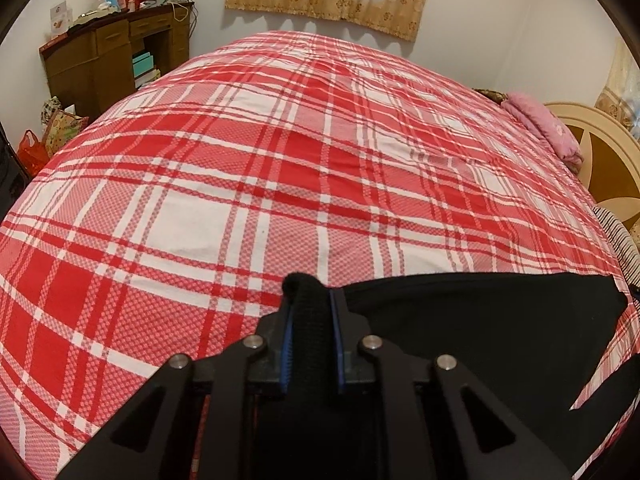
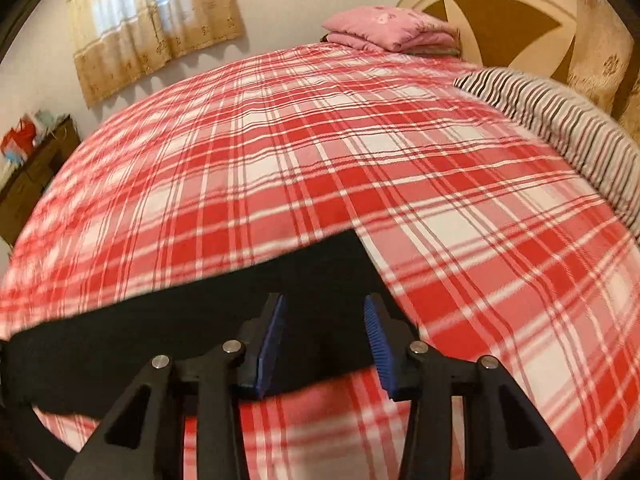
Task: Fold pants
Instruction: 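Close the left gripper on one leg hem while the right gripper closes on the other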
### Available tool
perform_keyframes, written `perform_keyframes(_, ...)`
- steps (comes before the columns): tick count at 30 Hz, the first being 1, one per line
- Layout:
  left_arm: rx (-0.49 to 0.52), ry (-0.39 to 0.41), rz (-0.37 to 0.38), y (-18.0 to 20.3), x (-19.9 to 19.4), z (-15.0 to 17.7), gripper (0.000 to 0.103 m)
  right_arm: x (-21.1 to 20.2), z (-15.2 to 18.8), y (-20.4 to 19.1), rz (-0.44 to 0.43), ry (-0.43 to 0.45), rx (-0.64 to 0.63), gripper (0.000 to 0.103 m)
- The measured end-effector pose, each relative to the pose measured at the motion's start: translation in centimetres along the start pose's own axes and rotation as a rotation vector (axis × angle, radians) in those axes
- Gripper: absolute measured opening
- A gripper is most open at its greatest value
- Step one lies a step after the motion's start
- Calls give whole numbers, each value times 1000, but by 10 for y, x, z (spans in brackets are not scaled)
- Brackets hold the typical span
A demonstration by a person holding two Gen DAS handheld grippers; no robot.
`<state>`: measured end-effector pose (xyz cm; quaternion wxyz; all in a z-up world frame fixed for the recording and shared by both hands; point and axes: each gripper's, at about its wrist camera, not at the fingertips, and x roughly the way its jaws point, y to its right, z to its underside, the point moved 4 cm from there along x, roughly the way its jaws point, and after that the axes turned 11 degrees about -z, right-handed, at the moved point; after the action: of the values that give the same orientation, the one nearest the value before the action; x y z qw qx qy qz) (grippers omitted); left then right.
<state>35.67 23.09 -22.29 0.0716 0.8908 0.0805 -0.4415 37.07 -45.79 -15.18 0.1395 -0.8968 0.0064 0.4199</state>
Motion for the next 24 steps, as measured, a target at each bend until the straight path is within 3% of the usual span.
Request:
perform_keyframes(10, -10, -4, 5, -1, 3, 0, 17, 57, -26, 23, -5, -52, 33, 43)
perform_keyframes(16, -23, -10, 18, -2, 5, 0, 17, 79, -29, 31, 18, -113, 26, 44)
perform_keyframes(20, -30, -13, 26, -3, 6, 0, 17, 84, -29, 30, -9, -108, 6, 44)
perform_keyframes(23, -28, -13, 24, -2, 6, 0, 17, 84, -27, 28, -30, -117, 6, 15)
perform_keyframes(24, -27, -14, 23, -3, 6, 0, 17, 82, -27, 27, -38, -116, 6, 11)
